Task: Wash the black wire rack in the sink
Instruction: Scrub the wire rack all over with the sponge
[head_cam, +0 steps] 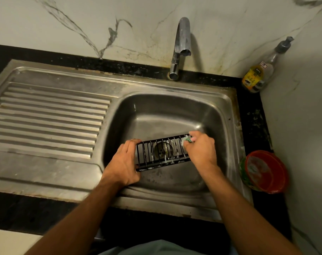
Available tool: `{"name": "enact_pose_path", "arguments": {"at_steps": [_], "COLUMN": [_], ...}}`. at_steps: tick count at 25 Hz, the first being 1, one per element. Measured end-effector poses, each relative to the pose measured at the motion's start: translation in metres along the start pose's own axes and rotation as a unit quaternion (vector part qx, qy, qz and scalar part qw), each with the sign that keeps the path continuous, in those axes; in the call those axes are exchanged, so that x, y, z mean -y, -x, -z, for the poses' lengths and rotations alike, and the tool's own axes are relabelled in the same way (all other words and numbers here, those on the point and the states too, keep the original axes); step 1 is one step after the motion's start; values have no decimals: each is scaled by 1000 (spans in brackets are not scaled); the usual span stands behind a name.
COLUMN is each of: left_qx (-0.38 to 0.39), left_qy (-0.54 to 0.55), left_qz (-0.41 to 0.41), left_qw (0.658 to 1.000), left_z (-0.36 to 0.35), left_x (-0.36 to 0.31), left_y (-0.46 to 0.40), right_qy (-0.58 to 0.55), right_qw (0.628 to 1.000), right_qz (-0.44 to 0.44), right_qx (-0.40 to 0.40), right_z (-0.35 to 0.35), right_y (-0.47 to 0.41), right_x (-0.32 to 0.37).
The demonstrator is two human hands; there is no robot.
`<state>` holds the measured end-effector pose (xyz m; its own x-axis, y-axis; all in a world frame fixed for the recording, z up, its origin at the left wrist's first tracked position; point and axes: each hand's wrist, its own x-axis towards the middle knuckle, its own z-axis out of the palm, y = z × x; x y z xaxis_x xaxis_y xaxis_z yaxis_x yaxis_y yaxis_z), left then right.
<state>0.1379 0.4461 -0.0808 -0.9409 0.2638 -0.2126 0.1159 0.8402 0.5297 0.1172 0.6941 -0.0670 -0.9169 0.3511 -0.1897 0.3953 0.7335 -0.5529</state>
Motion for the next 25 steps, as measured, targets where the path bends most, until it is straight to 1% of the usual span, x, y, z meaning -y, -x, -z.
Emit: {"name": "enact_pose_path", "arguments": {"at_steps": [3, 4, 6, 8, 9, 11, 12, 14, 17, 19, 22, 25], "left_qx": [-2, -6, -10, -8, -5, 2, 4, 3, -1, 3, 10, 8], "left_qy": [3, 2, 0, 1, 2, -2, -3, 2, 5, 0, -12, -11], "left_qz": [-1, -4, -4, 3, 7, 14, 18, 27, 26, 19, 7, 4], "left_qw": [1000, 1000, 1000, 1000, 1000, 1000, 1000, 1000, 1000, 1000, 1000, 1000], "left_z": [1, 0, 0, -1, -1, 0, 0, 1, 0, 0, 1, 1], "left_x": [0, 0, 1, 2, 3, 1, 0, -1, -2, 0, -2, -3], "left_y": [0, 0, 0, 0, 0, -1, -1, -1, -1, -1, 1, 2], "right_qy": [42, 58, 54, -24, -79, -141, -150, -133, -30, 9, -13, -34], "right_qw": [999, 998, 997, 997, 995, 989, 988, 991, 999, 999, 1000, 998], "right_qz": [-5, -8, -21, -52, -61, -52, -40, -23, -25, -28, -19, -40], "right_qx": [-1, 12, 46, 51, 31, -14, -15, -4, 10, 31, -3, -27], "right_z": [2, 3, 9, 13, 14, 17, 16, 14, 16, 19, 19, 17], "right_y": [7, 12, 17, 10, 3, -10, -15, -15, -4, -2, -11, -25], "right_x": [2, -2, -12, -21, -23, -25, -25, -26, -37, -41, -30, -12]}}
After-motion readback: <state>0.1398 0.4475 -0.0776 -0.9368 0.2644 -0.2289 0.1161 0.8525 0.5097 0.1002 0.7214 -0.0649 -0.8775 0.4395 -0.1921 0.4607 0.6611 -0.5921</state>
